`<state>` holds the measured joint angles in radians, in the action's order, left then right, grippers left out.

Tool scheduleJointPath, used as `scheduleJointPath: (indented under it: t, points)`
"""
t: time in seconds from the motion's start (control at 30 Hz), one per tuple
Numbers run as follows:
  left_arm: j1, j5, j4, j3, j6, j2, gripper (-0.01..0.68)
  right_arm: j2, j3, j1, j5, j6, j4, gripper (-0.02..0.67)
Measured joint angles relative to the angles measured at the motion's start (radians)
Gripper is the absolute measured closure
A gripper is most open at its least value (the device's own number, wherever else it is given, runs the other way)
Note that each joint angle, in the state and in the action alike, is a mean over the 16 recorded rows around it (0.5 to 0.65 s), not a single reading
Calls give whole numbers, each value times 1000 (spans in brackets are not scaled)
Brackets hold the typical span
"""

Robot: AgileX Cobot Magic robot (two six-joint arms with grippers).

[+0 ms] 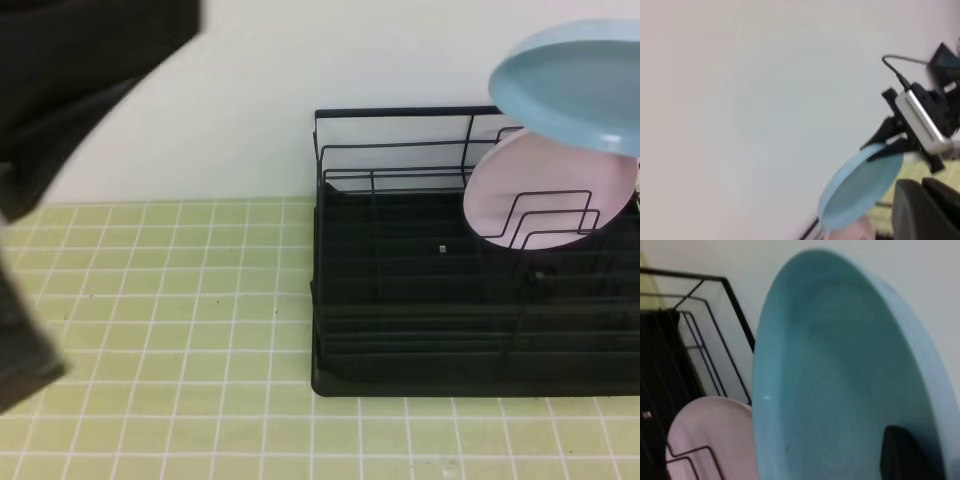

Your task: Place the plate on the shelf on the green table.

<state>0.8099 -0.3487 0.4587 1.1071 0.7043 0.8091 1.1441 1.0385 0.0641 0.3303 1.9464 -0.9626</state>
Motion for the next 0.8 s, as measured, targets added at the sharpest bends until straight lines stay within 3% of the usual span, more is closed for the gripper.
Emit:
scheduleJointPath:
  t: [0.27,0.43,0.57,0.8]
  points:
    - [0,-270,-585,-16,-582,-63,674,149,123,14,79,-11,123,653]
    - [0,-439,-856,-56,-871,-71,674,220,172,14,125,-34,191,653]
    - [0,-513,-970,-107,-998,-71,674,265,195,14,147,-53,245,653]
    - [0,-532,-1046,-205,-1071,-71,674,312,207,14,139,-75,304,653]
